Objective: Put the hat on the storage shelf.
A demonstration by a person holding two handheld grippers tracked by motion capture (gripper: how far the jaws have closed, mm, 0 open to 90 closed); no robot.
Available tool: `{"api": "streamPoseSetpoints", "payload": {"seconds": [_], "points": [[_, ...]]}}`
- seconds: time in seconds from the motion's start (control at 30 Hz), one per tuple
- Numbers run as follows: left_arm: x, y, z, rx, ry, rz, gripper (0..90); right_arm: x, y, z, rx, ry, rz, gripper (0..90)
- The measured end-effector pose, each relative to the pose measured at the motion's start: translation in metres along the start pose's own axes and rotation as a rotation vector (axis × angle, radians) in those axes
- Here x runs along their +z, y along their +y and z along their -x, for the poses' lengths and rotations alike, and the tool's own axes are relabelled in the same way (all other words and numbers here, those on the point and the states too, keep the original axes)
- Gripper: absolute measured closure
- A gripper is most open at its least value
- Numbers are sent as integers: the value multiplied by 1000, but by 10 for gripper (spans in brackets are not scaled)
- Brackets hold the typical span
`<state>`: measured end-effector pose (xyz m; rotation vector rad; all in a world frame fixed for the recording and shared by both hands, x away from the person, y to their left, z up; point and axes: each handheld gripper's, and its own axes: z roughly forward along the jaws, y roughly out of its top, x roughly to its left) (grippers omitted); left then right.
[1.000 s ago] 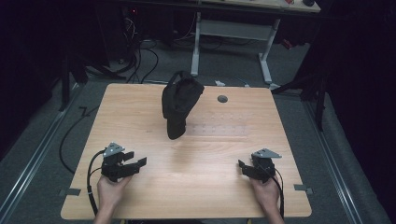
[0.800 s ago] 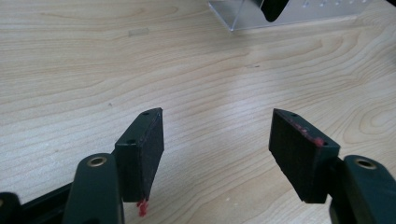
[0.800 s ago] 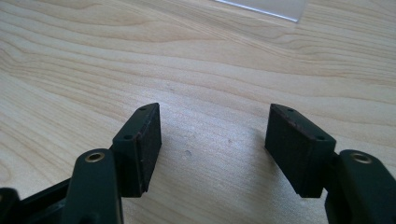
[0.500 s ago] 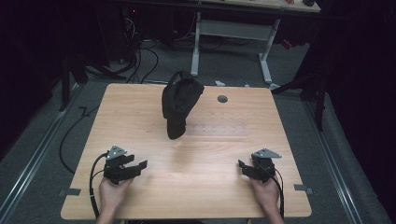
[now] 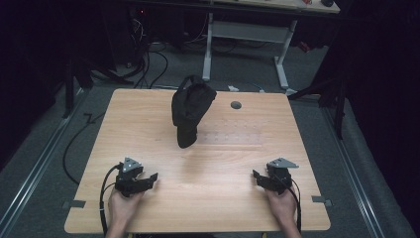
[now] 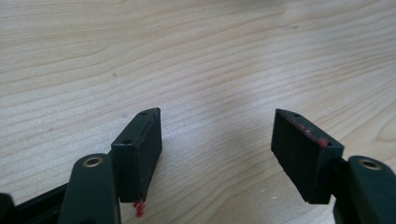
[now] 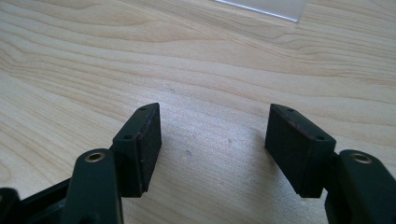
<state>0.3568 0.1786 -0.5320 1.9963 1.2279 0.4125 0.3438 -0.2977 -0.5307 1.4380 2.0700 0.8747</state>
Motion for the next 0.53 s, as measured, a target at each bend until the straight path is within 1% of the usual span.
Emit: {"api": "streamPoseSetpoints", "payload": {"seconds": [0.07,0.13,0.2,0.37,0.53], "points": [[1,-1,1,1,11,6,334,0,0,0,2,1,0,365],[1,-2,0,-6,11,15,333,0,0,0,2,0,0,364],[2,-4,0,0,26,32,333,0,0,0,2,0,-1,364],[3,-3,3,22,37,23,316,0,0,0,2,1,0,364],[4,-3,6,50,57,13,299,0,0,0,2,0,0,364]]}}
